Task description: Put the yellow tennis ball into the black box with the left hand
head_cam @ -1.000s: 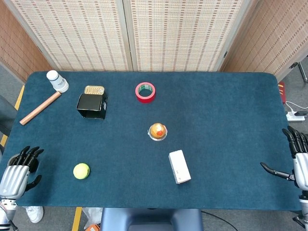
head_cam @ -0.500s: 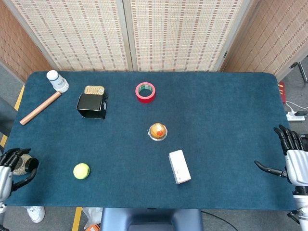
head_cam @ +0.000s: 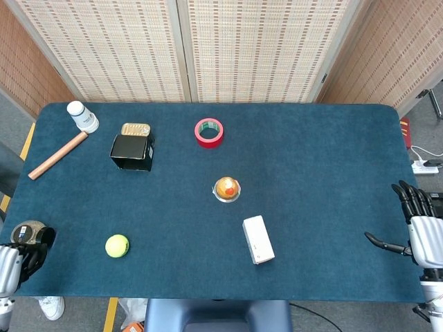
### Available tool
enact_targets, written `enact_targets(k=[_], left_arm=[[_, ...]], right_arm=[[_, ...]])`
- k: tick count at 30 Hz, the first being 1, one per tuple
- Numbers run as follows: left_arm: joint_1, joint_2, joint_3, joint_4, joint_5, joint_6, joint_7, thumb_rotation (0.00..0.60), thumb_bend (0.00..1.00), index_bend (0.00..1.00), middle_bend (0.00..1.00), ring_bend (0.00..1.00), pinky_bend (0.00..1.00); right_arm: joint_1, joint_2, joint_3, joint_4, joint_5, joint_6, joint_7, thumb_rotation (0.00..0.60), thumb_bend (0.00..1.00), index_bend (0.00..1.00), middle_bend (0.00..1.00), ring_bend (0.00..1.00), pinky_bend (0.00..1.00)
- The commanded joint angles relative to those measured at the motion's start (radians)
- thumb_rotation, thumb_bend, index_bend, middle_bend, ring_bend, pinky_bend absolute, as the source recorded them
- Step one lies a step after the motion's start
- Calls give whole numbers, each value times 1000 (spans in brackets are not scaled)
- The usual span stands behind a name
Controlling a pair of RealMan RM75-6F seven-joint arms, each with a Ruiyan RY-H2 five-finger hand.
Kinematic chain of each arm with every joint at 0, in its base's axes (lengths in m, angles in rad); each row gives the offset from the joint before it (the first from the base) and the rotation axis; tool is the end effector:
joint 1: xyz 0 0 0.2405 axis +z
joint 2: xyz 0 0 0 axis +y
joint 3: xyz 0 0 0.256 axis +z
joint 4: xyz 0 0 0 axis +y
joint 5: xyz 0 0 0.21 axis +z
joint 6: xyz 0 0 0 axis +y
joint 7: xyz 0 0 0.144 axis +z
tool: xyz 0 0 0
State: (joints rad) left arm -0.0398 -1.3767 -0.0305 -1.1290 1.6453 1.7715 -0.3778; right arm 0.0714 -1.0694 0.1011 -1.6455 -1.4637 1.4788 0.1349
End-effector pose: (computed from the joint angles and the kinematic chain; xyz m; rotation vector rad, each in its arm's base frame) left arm -0.3435 0.1596 0.1421 -1.3292 -0.7954 -1.2429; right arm -0.3108 -0.1871 0.1803 1.2794 -0.9792 1.0070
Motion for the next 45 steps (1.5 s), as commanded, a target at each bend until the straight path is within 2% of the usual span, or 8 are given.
enact_targets(k=[1,5,7,11,22,28,40,45], left_arm=[[47,-15,68,35,18,-21,29,600,542,1000,1000,1000,1000],[86,-98,119,124,5,-72,-31,600,599,1000,1000,1000,1000],[103,-166,134,187,18,-62,-33,600,617,1000,1000,1000,1000],[119,-299,152,303,60,-29,39,600,637,1000,1000,1000,1000],[127,-470,183,426,115,-18,201,600,671,1000,1000,1000,1000],[107,-504,162,393,103,-49,305,600,672,1000,1000,1000,1000],[66,-544,167,310,104,-152,507,600,674,1000,1000,1000,1000],[34,-565,157,317,100,-193,535,600,674,1000,1000,1000,1000]], right_arm=[[-1,1,0,0,-1,2,0,507,0,76,0,0,0],[1,1,-3,0,-7,-1,-1,507,0,75,0,0,0],[4,1,-4,-1,-7,-5,-4,506,0,75,0,0,0],[5,0,-6,-4,-8,-8,-9,508,0,75,0,0,0],[14,8,-10,-1,-7,-29,0,506,0,73,0,0,0],[16,13,-14,-2,-9,-36,8,507,0,72,0,0,0],[26,24,-22,1,-16,-59,29,507,0,69,0,0,0],[23,27,-24,3,-18,-53,39,506,0,69,0,0,0]])
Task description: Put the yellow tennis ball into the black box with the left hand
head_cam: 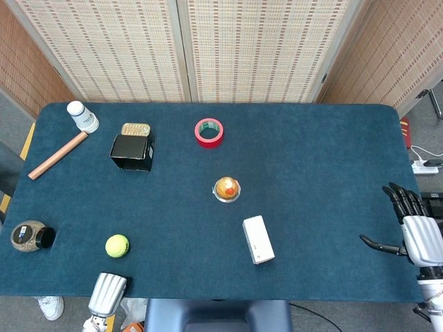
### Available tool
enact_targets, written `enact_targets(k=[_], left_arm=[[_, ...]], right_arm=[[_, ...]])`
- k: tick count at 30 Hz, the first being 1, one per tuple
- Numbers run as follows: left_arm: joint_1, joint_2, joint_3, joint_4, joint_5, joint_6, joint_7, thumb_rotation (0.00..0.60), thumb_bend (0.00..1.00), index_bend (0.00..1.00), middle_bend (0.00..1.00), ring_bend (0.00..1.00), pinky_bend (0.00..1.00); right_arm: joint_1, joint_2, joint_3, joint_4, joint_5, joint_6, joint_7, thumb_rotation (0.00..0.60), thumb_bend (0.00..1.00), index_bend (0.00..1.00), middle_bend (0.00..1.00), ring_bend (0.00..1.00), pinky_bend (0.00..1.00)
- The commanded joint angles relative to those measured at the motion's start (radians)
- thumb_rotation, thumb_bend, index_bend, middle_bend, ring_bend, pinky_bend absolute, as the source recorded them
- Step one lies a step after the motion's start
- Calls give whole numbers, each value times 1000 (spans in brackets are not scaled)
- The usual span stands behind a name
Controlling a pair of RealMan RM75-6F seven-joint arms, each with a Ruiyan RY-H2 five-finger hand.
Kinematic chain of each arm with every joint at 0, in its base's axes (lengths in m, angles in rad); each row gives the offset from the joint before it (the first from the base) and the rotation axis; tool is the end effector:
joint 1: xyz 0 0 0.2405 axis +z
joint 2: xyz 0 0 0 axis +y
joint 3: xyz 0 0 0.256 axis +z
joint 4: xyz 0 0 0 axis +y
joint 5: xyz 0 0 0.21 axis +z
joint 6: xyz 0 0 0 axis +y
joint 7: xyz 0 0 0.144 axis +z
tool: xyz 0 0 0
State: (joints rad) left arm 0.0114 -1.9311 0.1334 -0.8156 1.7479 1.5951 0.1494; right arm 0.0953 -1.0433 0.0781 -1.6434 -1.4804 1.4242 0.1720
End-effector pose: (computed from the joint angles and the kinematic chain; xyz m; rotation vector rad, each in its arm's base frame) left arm -0.2908 0.1148 -0.0664 -1.6701 -0.7518 -0.9170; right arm -0.3117 -0.1900 0.1776 1.3407 -1.0263 0.9871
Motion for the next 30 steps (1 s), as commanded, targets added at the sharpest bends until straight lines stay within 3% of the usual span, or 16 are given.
enact_targets(k=[1,11,30], left_arm=[[-26,-16,-13,10,-5,-22,5,600,674,1000,1000,1000,1000],[-70,-48,-83,72,-87,-91,-56,600,678,1000,1000,1000,1000],[-194,0,-176,-96,-151,-163,-109,600,678,1000,1000,1000,1000]], right_arm=[[-2,2,-1,1,-3,3,5,506,0,69,0,0,0],[-3,0,3,3,5,8,7,507,0,69,0,0,0],[16,-27,15,-10,55,-24,-84,507,0,69,0,0,0]])
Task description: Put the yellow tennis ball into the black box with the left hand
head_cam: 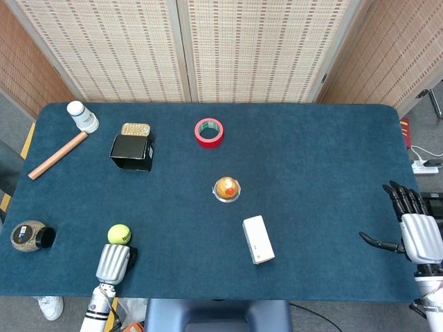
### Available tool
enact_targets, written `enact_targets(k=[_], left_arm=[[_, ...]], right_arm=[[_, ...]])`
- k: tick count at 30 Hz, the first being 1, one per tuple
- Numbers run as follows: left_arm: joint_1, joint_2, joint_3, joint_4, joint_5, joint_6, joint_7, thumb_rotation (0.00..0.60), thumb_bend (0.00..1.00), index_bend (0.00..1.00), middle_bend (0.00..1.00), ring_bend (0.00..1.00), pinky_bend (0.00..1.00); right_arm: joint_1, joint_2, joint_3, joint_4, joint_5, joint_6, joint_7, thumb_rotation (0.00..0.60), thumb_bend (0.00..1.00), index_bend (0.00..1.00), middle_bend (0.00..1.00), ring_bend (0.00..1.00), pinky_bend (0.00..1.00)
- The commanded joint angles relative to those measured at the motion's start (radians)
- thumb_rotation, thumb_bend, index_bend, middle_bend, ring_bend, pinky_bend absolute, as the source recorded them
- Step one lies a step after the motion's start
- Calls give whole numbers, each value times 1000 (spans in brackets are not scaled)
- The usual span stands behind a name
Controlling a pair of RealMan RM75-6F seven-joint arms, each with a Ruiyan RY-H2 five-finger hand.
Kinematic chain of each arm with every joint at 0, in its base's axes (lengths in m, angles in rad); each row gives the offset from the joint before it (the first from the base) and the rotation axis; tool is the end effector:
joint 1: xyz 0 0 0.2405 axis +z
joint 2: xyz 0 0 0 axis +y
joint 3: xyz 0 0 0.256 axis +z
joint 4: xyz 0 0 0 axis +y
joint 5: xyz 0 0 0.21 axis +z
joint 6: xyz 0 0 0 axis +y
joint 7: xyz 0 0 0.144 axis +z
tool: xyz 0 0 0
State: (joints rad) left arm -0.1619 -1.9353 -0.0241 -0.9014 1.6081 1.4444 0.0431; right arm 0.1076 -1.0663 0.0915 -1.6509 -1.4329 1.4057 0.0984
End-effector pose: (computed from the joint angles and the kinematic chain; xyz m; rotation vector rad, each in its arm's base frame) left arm -0.2761 0.1942 -0.0667 -1.5382 -0.9113 -1.0146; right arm -0.3122 -0.1962 0.1715 1.3277 -1.0108 0.9416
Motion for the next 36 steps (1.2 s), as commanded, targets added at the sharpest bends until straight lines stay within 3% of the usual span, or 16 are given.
enact_targets(k=[1,24,30,36], left_arm=[[-29,4,-24,-9,-14,-17,-3,600,677,1000,1000,1000,1000],[-129,-8,-56,31,-65,-88,6,600,676,1000,1000,1000,1000],[-133,-38,-45,85,-80,-112,11,600,679,1000,1000,1000,1000],[-191,-67,-83,158,-100,-148,-1,600,679,1000,1000,1000,1000]], right_arm=[[5,-6,3,-3,10,-8,-16,506,0,69,0,0,0],[22,-25,11,-13,47,-34,-79,508,0,67,0,0,0],[20,-20,8,-10,40,-33,-64,506,0,67,0,0,0],[16,-17,6,-8,31,-24,-50,507,0,67,0,0,0]])
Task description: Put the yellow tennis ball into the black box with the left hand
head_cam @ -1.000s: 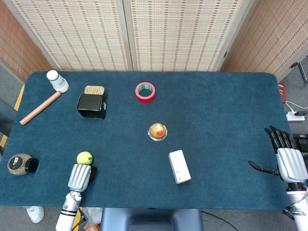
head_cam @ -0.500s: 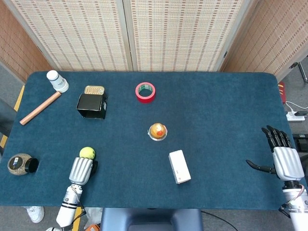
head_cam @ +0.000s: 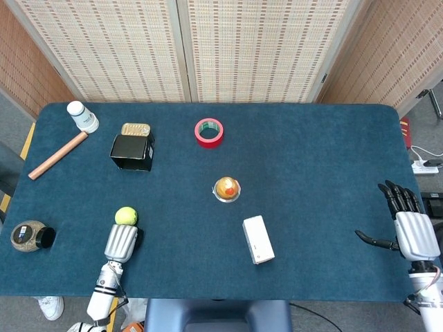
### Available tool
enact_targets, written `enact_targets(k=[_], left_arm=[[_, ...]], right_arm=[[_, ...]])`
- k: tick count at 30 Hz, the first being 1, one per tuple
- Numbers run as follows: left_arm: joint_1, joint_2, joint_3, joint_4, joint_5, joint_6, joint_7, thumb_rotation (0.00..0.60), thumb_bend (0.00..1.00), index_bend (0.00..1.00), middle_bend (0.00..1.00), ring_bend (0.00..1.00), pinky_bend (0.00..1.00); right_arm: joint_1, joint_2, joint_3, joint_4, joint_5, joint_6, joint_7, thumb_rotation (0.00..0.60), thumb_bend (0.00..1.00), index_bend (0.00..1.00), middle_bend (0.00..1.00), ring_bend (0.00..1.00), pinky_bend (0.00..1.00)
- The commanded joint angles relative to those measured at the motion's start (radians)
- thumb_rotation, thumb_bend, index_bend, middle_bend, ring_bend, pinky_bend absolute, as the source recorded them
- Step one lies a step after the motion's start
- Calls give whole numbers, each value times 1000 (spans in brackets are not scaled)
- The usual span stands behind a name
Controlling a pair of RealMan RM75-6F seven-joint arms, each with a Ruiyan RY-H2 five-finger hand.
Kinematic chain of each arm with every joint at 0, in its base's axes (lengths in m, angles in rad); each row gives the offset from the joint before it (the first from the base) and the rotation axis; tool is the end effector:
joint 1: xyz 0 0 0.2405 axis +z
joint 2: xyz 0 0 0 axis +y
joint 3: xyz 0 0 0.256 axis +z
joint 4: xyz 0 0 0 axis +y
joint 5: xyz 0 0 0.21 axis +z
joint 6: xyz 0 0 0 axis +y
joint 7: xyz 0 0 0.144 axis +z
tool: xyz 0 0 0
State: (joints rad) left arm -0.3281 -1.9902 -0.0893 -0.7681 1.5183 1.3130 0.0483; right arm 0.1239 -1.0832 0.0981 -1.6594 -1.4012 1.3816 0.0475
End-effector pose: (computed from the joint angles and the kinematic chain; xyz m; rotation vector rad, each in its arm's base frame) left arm -0.2707 0.2541 -0.0779 -1.5863 -0.8621 -0.9450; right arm -0.3107 -0.2020 0.1643 1.3324 -1.0115 0.9101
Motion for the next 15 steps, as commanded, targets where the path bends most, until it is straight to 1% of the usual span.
enact_targets(k=[1,9,15], left_arm=[[-34,-15,-24,32,-14,-23,-10,600,679,1000,1000,1000,1000],[-115,-36,-68,110,-50,-97,-39,600,678,1000,1000,1000,1000],[-186,-66,-113,177,-91,-154,-50,600,679,1000,1000,1000,1000]], right_arm=[[0,0,0,1,0,-1,1,507,0,67,0,0,0],[7,-2,1,1,8,-14,-8,507,0,67,0,0,0],[10,-5,6,2,20,-19,-13,507,0,67,0,0,0]])
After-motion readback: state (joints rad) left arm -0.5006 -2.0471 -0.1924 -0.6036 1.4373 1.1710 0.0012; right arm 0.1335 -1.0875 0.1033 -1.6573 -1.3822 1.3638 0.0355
